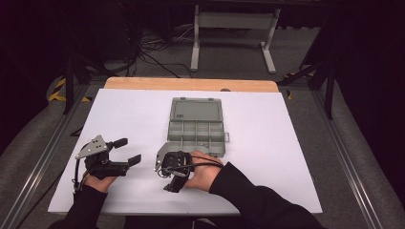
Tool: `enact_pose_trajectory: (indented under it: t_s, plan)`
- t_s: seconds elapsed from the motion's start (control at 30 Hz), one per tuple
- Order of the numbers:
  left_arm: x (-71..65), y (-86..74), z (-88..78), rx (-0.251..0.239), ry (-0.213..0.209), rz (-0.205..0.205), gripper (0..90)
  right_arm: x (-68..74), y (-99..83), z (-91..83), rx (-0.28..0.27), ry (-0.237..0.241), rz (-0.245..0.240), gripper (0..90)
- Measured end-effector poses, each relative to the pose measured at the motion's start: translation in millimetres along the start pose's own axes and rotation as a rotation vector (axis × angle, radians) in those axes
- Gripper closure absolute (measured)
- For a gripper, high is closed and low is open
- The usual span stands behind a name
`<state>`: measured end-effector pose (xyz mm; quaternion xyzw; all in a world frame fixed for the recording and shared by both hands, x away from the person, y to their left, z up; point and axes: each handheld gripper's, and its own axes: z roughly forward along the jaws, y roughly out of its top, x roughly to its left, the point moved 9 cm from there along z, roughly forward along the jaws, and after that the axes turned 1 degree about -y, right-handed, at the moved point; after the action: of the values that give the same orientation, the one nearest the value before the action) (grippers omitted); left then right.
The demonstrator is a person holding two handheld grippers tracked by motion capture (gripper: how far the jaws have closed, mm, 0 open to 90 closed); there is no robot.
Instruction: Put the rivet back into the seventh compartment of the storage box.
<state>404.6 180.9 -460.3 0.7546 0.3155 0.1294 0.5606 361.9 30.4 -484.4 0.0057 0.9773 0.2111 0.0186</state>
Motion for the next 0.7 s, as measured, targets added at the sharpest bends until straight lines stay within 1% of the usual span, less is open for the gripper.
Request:
enact_pose_trajectory:
  t_s: [0.2,0.37,0.7]
  plan:
    - [0.0,0.1,0.1,-0.002,0.002,0.000,12.4,3.4,-2.1,8.5,0.011,0.015,-0.016,32.0]
    - [-0.1,0.1,-0.1,-0.001,0.001,0.000,12.4,7.8,-3.6,12.9,0.023,0.031,-0.005,33.3]
    - [0.1,0.2,-0.2,-0.002,0.003,-0.002,12.4,13.3,-4.7,20.9,0.029,0.063,-0.014,34.0]
